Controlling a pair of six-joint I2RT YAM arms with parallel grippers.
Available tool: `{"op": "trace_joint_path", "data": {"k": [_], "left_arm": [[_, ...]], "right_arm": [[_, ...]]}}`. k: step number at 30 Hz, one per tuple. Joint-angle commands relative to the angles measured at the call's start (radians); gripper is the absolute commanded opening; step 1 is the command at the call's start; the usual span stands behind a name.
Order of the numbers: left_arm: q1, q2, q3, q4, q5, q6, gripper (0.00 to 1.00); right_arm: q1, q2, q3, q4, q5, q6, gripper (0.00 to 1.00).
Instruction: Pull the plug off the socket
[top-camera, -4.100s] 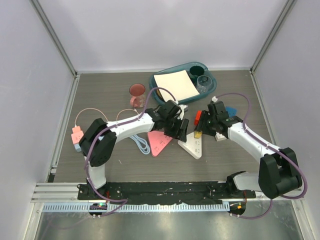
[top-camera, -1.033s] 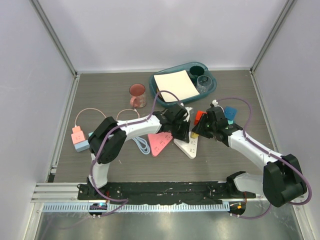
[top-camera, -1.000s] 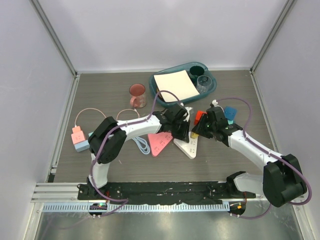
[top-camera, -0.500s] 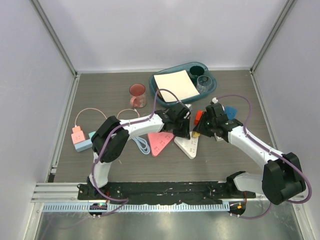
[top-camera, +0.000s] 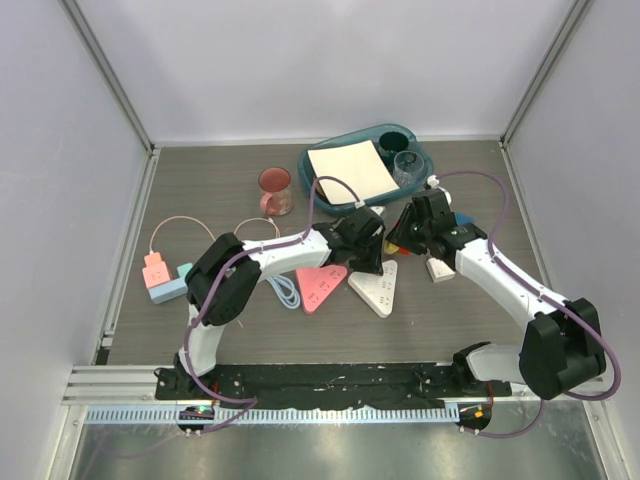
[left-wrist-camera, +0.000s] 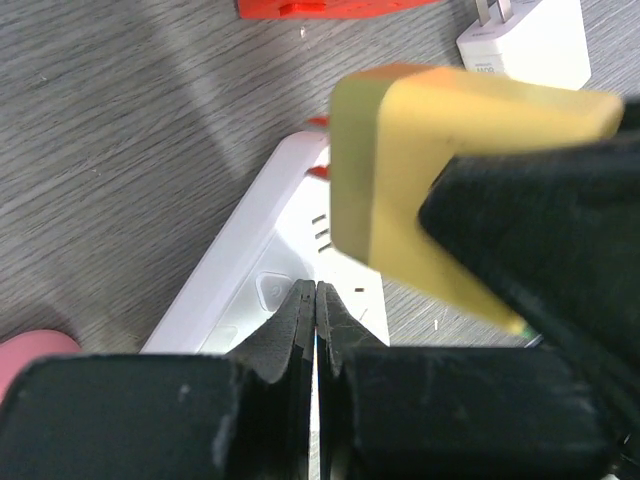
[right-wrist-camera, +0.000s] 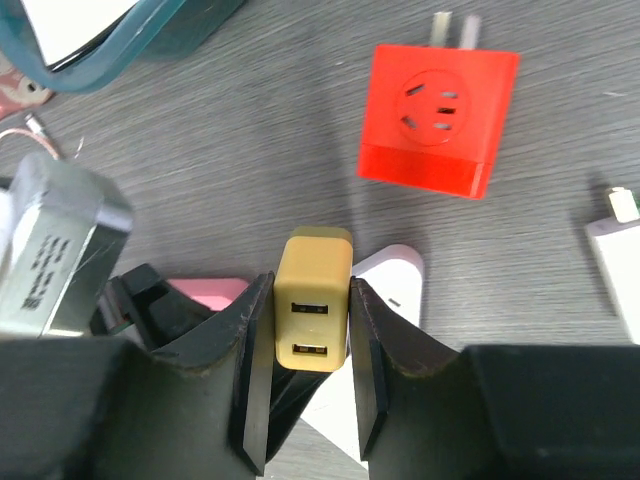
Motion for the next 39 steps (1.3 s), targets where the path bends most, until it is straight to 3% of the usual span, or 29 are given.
{"op": "trace_joint_path", "data": {"k": [1, 6, 9, 10, 12, 13, 15, 23, 29, 33, 39], "left_arm": [[0.013, 0.073, -0.052, -0.236, -0.111, 0.086, 0.07], [0.013, -0.016, 0.041, -0.262, -0.058, 0.137, 0.21], [0.014, -0.088, 0.107, -0.311, -0.081, 0.175, 0.45], [0.014, -0.107, 0.136, -0.323, -0.095, 0.181, 0.59], [0.014, -0.163, 0.155, -0.357, -0.167, 0.192, 0.70], [0.014, -0.182, 0.157, -0.363, -0.187, 0.194, 0.84], [0.022, -0.217, 0.146, -0.391, -0.253, 0.180, 0.92], [0.134, -0.432, -0.006, -0.518, -0.328, 0.137, 0.96], [0.226, -0.643, -0.176, -0.564, -0.441, 0.148, 0.96], [0.240, -0.748, -0.279, -0.569, -0.561, 0.172, 0.96], [0.241, -0.828, -0.340, -0.555, -0.615, 0.160, 1.00]], "right_arm": [[-0.056, -0.037, 0.000, -0.010, 0.076, -0.030, 0.01], [-0.159, -0.023, -0.005, -0.007, 0.043, -0.076, 0.01], [-0.207, -0.005, 0.008, -0.006, 0.043, -0.093, 0.05], [-0.213, 0.006, 0.009, -0.004, 0.041, -0.096, 0.05], [-0.227, 0.041, 0.012, 0.005, 0.037, -0.107, 0.10], [-0.230, 0.054, 0.014, 0.011, 0.032, -0.109, 0.11], [-0.231, 0.090, 0.024, 0.028, 0.012, -0.118, 0.18], [-0.231, 0.115, 0.098, -0.006, 0.021, -0.148, 0.61], [-0.230, 0.037, 0.147, -0.073, 0.035, -0.147, 0.78], [-0.185, -0.038, 0.123, -0.086, -0.003, -0.124, 0.78], [0.049, -0.139, 0.009, -0.073, -0.023, -0.038, 0.71]]}}
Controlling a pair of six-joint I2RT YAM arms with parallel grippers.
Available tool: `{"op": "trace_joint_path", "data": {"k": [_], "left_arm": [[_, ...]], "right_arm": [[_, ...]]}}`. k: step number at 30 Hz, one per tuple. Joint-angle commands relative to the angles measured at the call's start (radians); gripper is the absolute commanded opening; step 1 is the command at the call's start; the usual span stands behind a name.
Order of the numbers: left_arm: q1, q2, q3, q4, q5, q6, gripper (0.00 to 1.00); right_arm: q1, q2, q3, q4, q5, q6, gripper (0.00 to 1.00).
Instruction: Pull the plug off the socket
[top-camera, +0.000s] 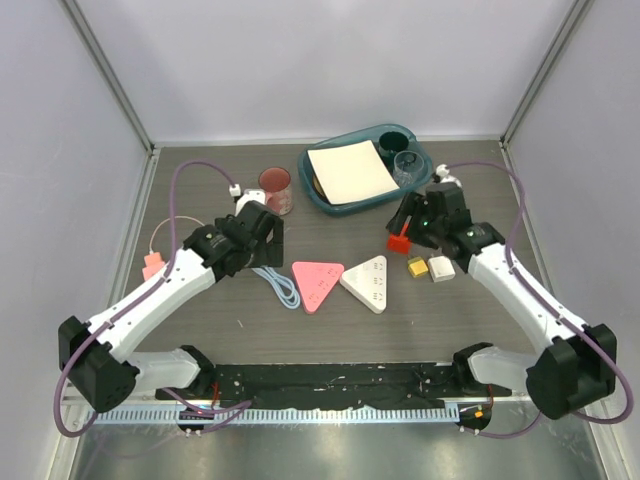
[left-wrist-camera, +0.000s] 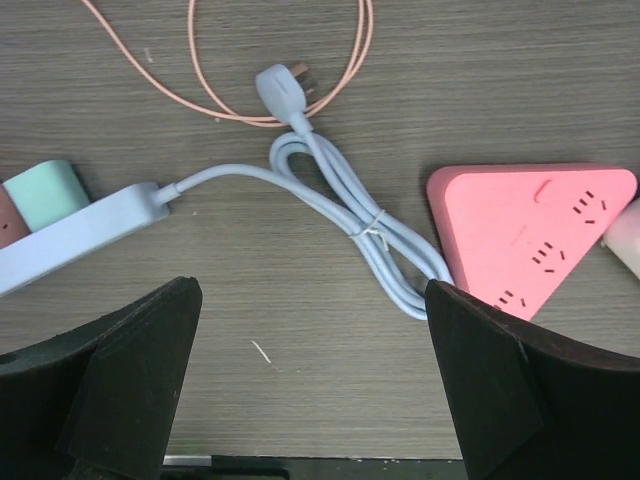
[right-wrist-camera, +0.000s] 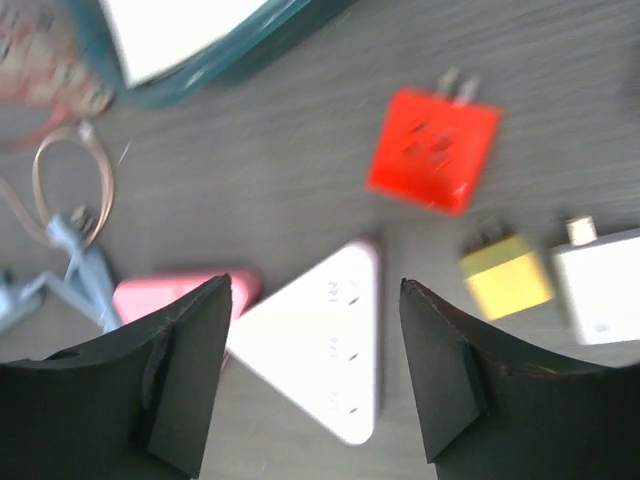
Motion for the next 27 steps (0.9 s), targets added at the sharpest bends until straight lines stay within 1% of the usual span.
{"op": "trace_joint_path", "data": {"k": [1, 2, 5, 6, 13, 22, 27], "left_arm": [[0.002, -0.042, -0.009, 0.008, -0.072, 0.001, 1.00], [0.002, -0.044, -0.006, 0.007, -0.072, 0.001, 1.00], [0.002, -0.055, 0.006, -0.012, -0.100, -0.009, 0.99], [0.002, -0.061, 0.006, -0.013, -0.109, -0.015, 1.00], [0.002, -0.098, -0.003, -0.015, -0.160, -0.028, 1.00], [0.005, -0.093, -0.003, -0.010, -0.157, -0.031, 1.00], [0.016, -0.096, -0.006, -0.018, -0.183, -0.051, 1.00]], "right_arm": [[0.162, -0.073, -0.090, 0.009, -0.039, 0.085, 0.69], [0.214, -0.083, -0.137, 0.033, -0.040, 0.101, 0.66], [0.287, -0.105, -0.196, 0.044, -0.034, 0.144, 0.64], [0.331, -0.111, -0.208, 0.044, -0.025, 0.156, 0.63], [0.461, -0.105, -0.300, 0.095, 0.023, 0.210, 0.63], [0.468, -0.044, -0.345, 0.179, 0.096, 0.202, 0.63], [0.469, 0.037, -0.331, 0.248, 0.129, 0.164, 0.64]]}}
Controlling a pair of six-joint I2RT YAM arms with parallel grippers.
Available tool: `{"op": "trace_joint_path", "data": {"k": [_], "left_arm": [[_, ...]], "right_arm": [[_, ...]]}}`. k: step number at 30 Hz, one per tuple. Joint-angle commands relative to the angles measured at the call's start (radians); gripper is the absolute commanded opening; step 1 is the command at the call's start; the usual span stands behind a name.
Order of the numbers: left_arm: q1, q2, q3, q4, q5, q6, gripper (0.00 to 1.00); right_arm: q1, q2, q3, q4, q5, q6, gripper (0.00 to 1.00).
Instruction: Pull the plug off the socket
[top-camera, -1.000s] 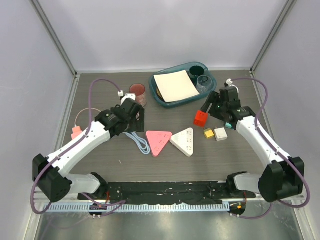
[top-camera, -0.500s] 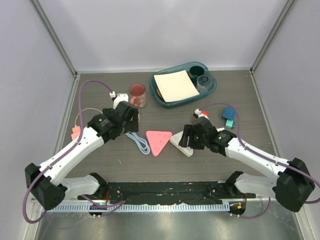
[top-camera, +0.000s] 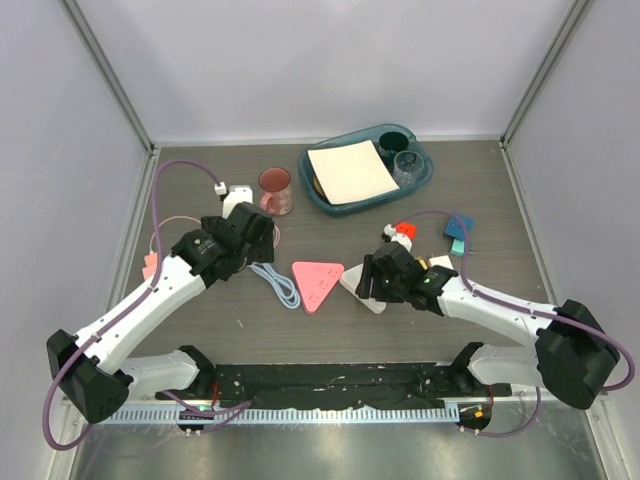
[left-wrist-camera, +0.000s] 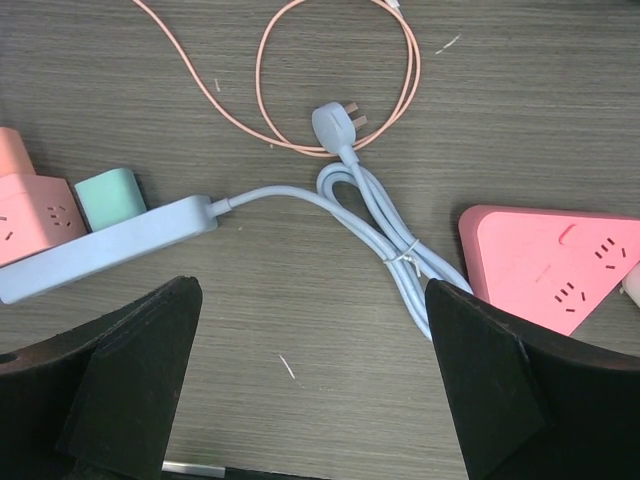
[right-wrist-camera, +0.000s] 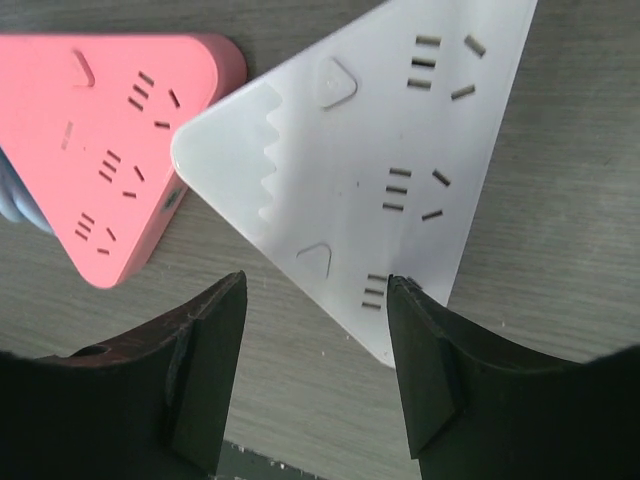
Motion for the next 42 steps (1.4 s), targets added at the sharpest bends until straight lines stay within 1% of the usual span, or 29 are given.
{"op": "trace_joint_path", "data": {"k": [1, 13, 16, 23, 26, 28, 30, 31, 32, 33, 34, 35, 37, 38, 42], "left_arm": [[0.011, -0.016, 0.004, -0.002, -0.069, -0.036, 0.99], [0.017, -0.024, 0.000, -0.002, -0.086, -0.042, 1.00], [0.017, -0.024, -0.002, -0.002, -0.080, -0.042, 1.00], [0.025, -0.036, -0.014, 0.016, -0.049, -0.065, 1.00], [0.044, -0.039, -0.025, 0.025, -0.032, -0.078, 1.00], [0.067, -0.029, -0.040, 0.035, 0.003, -0.110, 0.99], [0.138, -0.012, -0.039, 0.007, 0.021, -0.180, 0.98], [0.181, 0.007, -0.042, 0.001, 0.096, -0.202, 0.96], [0.286, 0.016, -0.046, -0.008, 0.147, -0.223, 0.95], [0.346, 0.022, -0.057, -0.011, 0.200, -0.249, 0.93], [0.406, 0.033, -0.078, -0.019, 0.287, -0.315, 0.88], [0.508, 0.057, -0.088, -0.028, 0.311, -0.358, 0.85], [0.602, 0.099, -0.079, -0.065, 0.346, -0.421, 0.82], [0.614, 0.135, -0.071, -0.071, 0.318, -0.435, 0.82], [0.624, 0.192, -0.037, -0.065, 0.206, -0.519, 0.83]], "right_arm": [[0.003, 0.067, 0.020, 0.111, 0.076, -0.030, 0.64], [-0.003, 0.369, 0.209, 0.179, 0.170, -0.160, 0.64], [-0.023, 0.392, 0.216, 0.252, 0.173, -0.206, 0.64], [-0.101, 0.475, 0.316, 0.268, 0.129, -0.280, 0.64], [-0.112, 0.471, 0.365, 0.243, 0.104, -0.288, 0.64], [-0.105, 0.422, 0.387, 0.216, 0.047, -0.294, 0.64], [-0.079, 0.363, 0.382, 0.214, 0.040, -0.292, 0.64], [-0.072, 0.310, 0.374, 0.214, 0.035, -0.291, 0.64], [-0.068, 0.279, 0.373, 0.208, 0.029, -0.286, 0.65], [-0.066, 0.253, 0.370, 0.188, 0.027, -0.285, 0.66], [-0.065, 0.204, 0.362, 0.179, 0.027, -0.280, 0.66], [-0.065, 0.178, 0.354, 0.171, 0.029, -0.277, 0.66], [-0.065, 0.111, 0.330, 0.156, 0.026, -0.274, 0.66], [-0.065, 0.093, 0.322, 0.154, 0.020, -0.269, 0.67], [-0.065, 0.009, 0.285, 0.136, -0.006, -0.269, 0.67]]}}
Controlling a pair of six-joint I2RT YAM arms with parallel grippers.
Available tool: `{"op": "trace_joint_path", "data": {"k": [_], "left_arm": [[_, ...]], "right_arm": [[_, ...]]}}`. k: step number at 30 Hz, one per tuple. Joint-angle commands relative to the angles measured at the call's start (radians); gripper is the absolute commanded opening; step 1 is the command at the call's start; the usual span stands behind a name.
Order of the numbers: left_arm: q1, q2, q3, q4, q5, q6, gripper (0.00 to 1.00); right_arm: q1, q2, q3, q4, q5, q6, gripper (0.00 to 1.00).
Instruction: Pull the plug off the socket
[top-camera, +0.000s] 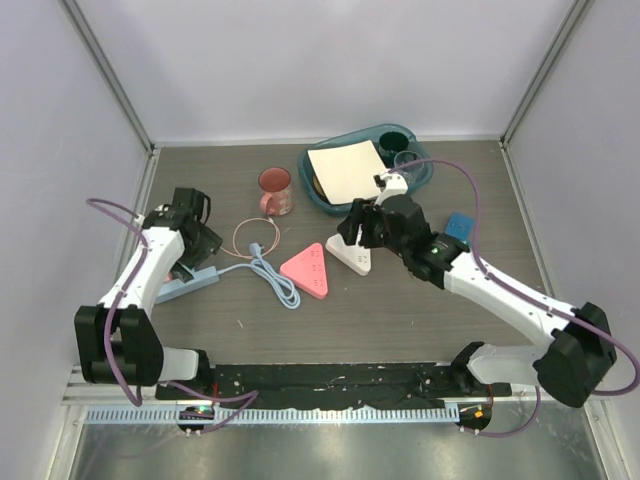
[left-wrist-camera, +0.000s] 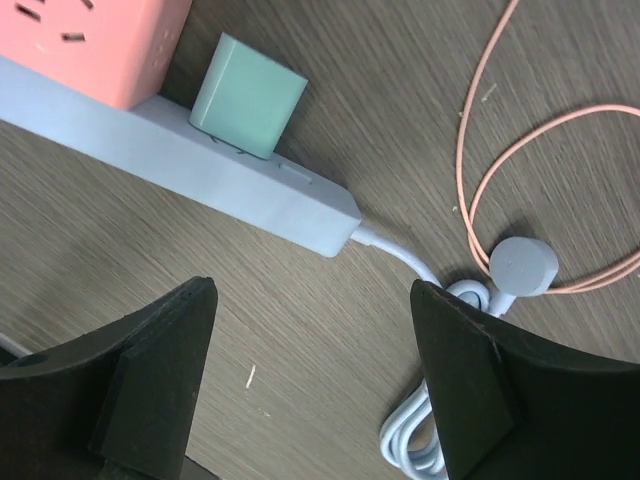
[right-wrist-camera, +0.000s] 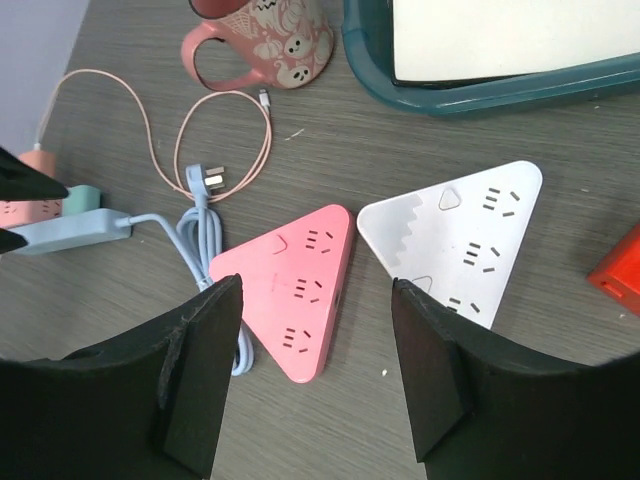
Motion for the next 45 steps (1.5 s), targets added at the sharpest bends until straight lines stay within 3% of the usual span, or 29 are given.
{"op": "trace_joint_path", "data": {"k": [1, 6, 13, 23, 30, 31, 32, 33, 35, 40, 41, 45], "left_arm": [[0.007, 0.035, 0.038, -0.013, -0.050, -0.158, 0.84], [0.041, 0.063, 0.022, -0.021, -0.099, -0.307, 0.89], [0.130, 0.127, -0.016, 0.005, -0.012, -0.383, 0.94], [0.128, 0.190, -0.065, 0.040, 0.016, -0.405, 0.83], [0.127, 0.198, -0.140, 0.109, 0.065, -0.312, 0.55], [0.127, 0.197, -0.146, 0.122, 0.089, -0.287, 0.39], [0.127, 0.192, -0.154, 0.158, 0.114, -0.237, 0.30], [0.127, 0.187, -0.172, 0.174, 0.138, -0.217, 0.13], [0.127, 0.163, -0.188, 0.209, 0.203, -0.177, 0.00], [0.127, 0.007, -0.309, 0.405, 0.428, -0.019, 0.01], [0.125, -0.019, -0.329, 0.468, 0.447, -0.006, 0.04], [0.127, -0.118, -0.396, 0.476, 0.459, -0.012, 0.34]], "right_arm": [[-0.004, -0.075, -0.055, -0.034, -0.031, -0.001, 0.67], [-0.004, -0.155, -0.084, -0.054, -0.043, -0.010, 0.67], [-0.005, -0.215, -0.106, -0.074, -0.045, -0.024, 0.67], [-0.004, -0.203, -0.121, -0.052, -0.055, -0.023, 0.67], [-0.004, -0.183, -0.116, -0.034, -0.080, -0.006, 0.67], [-0.004, -0.180, -0.110, -0.034, -0.083, -0.006, 0.67], [-0.004, -0.178, -0.107, -0.034, -0.086, -0.006, 0.67], [-0.004, -0.170, -0.100, -0.034, -0.094, -0.006, 0.67], [-0.002, -0.153, -0.090, -0.034, -0.106, 0.002, 0.67], [0.028, -0.085, -0.072, 0.026, -0.162, 0.042, 0.67], [0.039, -0.068, -0.067, 0.038, -0.163, 0.060, 0.67], [0.100, 0.015, 0.011, 0.043, -0.146, 0.070, 0.68]]}}
